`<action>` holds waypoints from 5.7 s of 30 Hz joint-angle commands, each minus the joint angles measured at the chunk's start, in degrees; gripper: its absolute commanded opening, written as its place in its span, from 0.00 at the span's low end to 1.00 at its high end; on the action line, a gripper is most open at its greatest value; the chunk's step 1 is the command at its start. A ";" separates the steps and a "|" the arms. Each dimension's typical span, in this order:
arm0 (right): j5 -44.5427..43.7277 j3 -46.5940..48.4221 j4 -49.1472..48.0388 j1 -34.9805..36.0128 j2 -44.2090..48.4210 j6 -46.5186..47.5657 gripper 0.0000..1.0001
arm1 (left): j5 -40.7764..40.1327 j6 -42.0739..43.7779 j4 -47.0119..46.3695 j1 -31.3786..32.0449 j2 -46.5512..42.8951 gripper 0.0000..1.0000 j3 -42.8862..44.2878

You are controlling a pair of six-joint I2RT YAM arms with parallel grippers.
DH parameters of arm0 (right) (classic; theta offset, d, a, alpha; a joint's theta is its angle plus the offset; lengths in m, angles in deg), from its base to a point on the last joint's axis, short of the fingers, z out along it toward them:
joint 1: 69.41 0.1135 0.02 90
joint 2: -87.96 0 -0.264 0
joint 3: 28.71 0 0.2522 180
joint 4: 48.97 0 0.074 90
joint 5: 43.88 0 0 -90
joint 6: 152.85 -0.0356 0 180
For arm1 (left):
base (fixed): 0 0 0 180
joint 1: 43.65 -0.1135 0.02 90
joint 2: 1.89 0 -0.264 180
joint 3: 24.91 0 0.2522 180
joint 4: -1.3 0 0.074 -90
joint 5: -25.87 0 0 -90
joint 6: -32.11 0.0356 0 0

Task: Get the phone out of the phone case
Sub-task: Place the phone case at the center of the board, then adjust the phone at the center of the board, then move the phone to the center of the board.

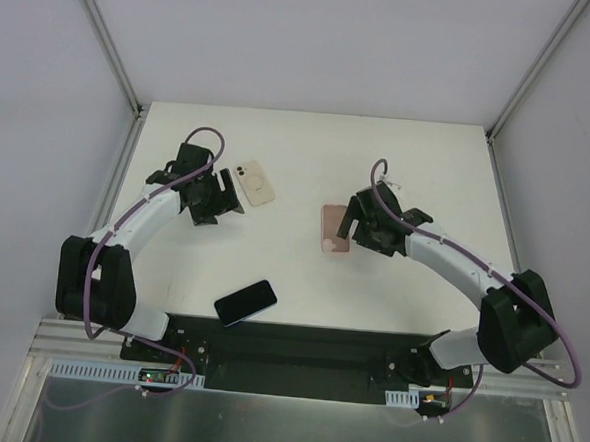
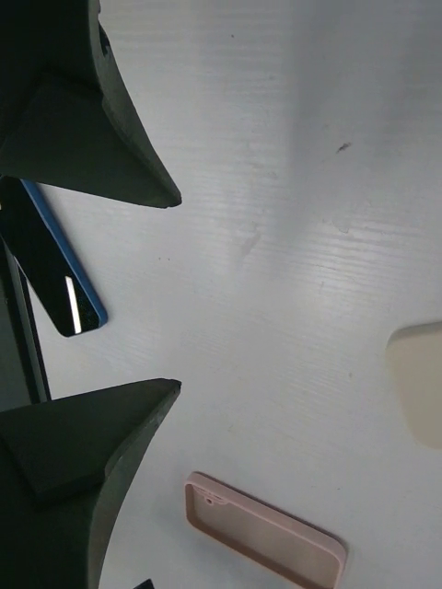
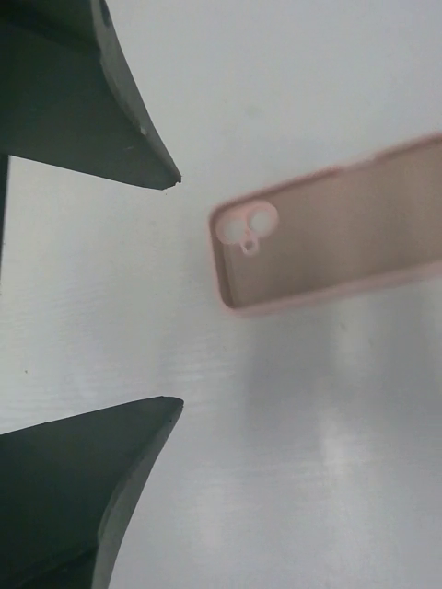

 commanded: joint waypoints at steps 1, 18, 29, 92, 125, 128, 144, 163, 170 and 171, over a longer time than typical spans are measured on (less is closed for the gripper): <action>0.77 0.41 1.16 8.76 5.94 3.81 0.97 | -4.20 1.77 4.20 0.18 -6.50 0.74 -0.45; 11.77 6.13 -17.99 40.59 -11.98 -10.59 0.96 | -9.39 3.70 15.64 -0.35 -15.03 0.81 7.82; 11.77 11.74 -20.29 42.70 -20.76 -12.19 0.96 | -8.87 3.97 16.17 -0.44 -16.18 0.81 7.55; -19.52 -13.21 2.02 33.04 21.22 -9.72 0.97 | -19.58 0.36 18.80 10.19 17.27 0.99 28.80; -20.14 -14.35 8.01 32.24 26.07 -10.25 0.97 | -29.96 -14.23 26.98 12.04 54.40 0.96 56.25; -20.22 -14.44 8.10 32.42 26.42 -10.60 0.97 | -28.56 -13.97 26.27 11.87 53.26 0.80 55.02; -23.04 -13.48 12.84 32.51 31.08 -12.54 0.97 | -20.47 -6.58 14.24 13.54 29.36 0.34 30.60; -24.88 -14.26 16.18 33.91 33.54 -17.98 0.96 | -27.57 -10.27 10.19 27.60 25.04 0.33 21.16; -26.29 -16.02 19.00 35.23 36.79 -20.62 0.96 | -29.96 -11.32 11.42 30.85 30.49 0.55 23.37; -26.29 -16.11 19.17 35.23 37.32 -20.80 0.96 | -29.35 -11.85 11.59 30.85 31.01 0.59 23.29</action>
